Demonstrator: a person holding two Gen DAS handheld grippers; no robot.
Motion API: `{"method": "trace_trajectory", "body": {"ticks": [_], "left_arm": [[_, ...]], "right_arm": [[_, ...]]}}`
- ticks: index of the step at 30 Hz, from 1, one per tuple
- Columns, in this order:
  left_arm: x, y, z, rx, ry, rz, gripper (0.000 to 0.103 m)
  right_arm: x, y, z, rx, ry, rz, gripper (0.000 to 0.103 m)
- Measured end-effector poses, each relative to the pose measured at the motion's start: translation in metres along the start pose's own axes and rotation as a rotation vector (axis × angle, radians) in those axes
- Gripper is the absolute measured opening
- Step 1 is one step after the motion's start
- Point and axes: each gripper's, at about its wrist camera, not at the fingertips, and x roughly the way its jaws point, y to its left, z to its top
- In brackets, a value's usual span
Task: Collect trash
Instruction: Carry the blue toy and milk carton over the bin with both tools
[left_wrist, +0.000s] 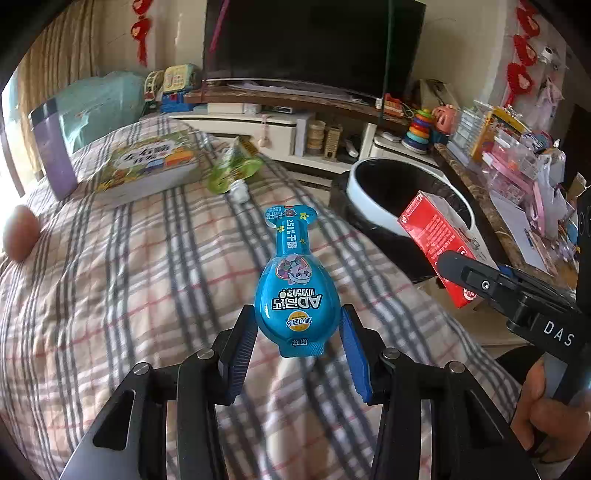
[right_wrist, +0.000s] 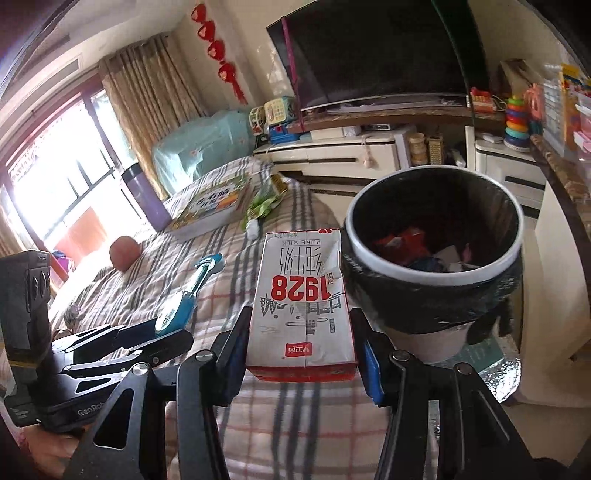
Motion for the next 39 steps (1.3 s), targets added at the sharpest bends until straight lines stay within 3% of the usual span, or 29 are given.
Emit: {"method": "trace_trajectory", "body": {"ticks": [10, 39], "left_arm": [[0.008, -0.030, 0.013, 0.051, -0.002, -0.036, 0.044], [0.039, -0.070, 0.047, 0.124, -0.008, -0.085, 0.044]], "right_arm": [[-0.016, -0.028, 0.008, 0.039, -0.033, -0.025, 0.052], [-0.026, -0.082, 0.027, 0.124, -0.072, -0.076, 0.052]]}}
